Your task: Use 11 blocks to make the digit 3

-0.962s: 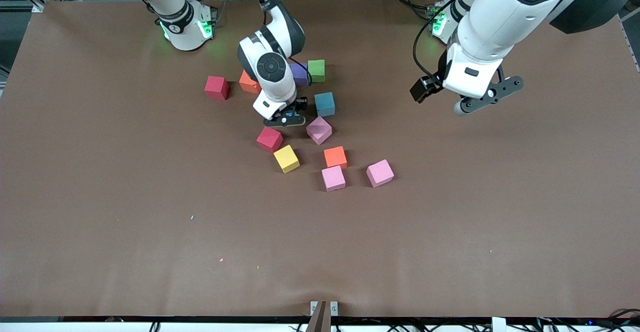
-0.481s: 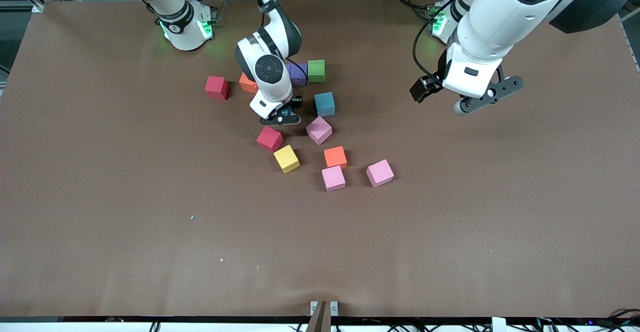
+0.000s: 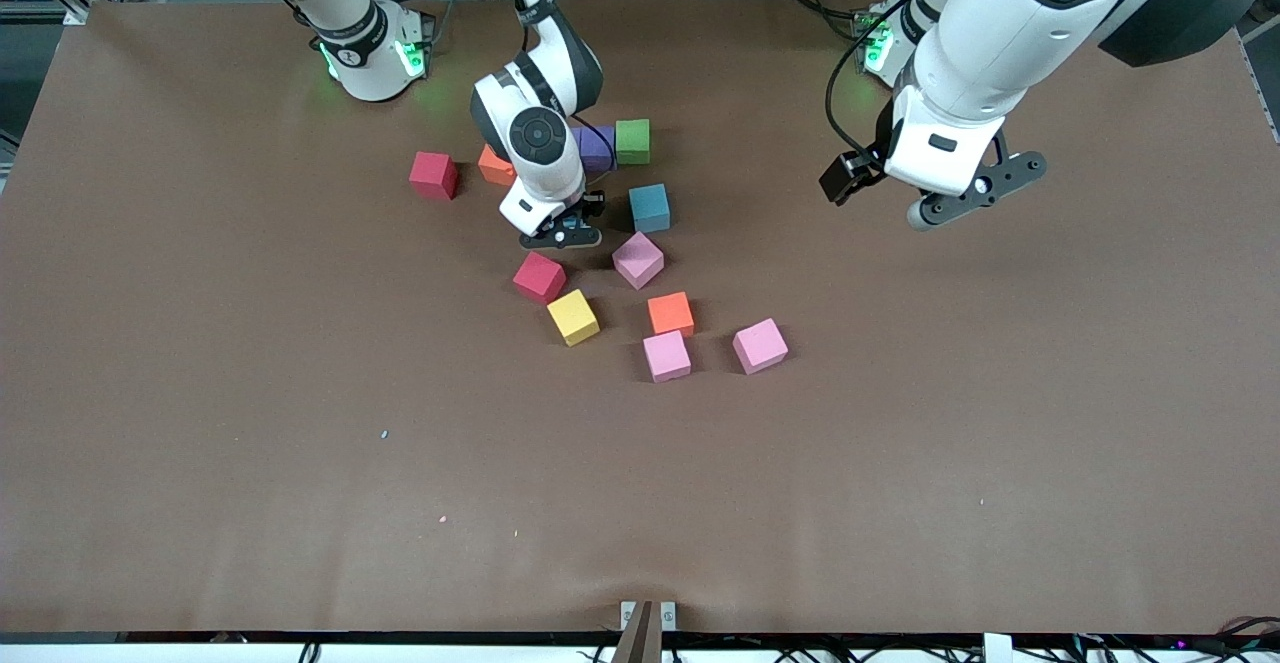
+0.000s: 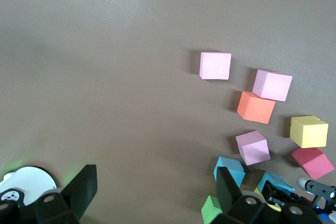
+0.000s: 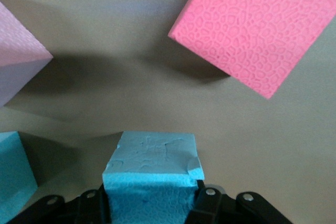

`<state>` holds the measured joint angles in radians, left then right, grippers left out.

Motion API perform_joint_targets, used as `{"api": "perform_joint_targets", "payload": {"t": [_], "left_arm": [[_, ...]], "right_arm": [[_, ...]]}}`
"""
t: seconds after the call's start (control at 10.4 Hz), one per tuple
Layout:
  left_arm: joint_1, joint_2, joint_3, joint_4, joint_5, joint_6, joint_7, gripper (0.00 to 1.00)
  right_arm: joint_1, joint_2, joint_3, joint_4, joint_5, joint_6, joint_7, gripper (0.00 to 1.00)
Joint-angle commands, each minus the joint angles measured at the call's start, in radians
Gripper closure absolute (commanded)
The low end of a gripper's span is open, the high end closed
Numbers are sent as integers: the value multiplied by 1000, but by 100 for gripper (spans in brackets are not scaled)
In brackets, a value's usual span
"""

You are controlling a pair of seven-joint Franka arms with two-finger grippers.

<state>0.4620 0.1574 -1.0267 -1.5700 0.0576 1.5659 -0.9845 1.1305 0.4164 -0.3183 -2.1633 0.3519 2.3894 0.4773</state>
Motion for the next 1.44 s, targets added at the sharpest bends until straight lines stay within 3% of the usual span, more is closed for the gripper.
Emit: {"api": "perform_joint_targets", "payload": {"t": [0.0,1.35], "left_arm": [[6,-19,-1,7,19,-20,20,0],[7,-19,7,7,19,-21,23,0]], "right_arm": [[12,-19,-1,-38,2,21,-13,66],[12,-28,-7,-70,-30,17,-14,65]]}}
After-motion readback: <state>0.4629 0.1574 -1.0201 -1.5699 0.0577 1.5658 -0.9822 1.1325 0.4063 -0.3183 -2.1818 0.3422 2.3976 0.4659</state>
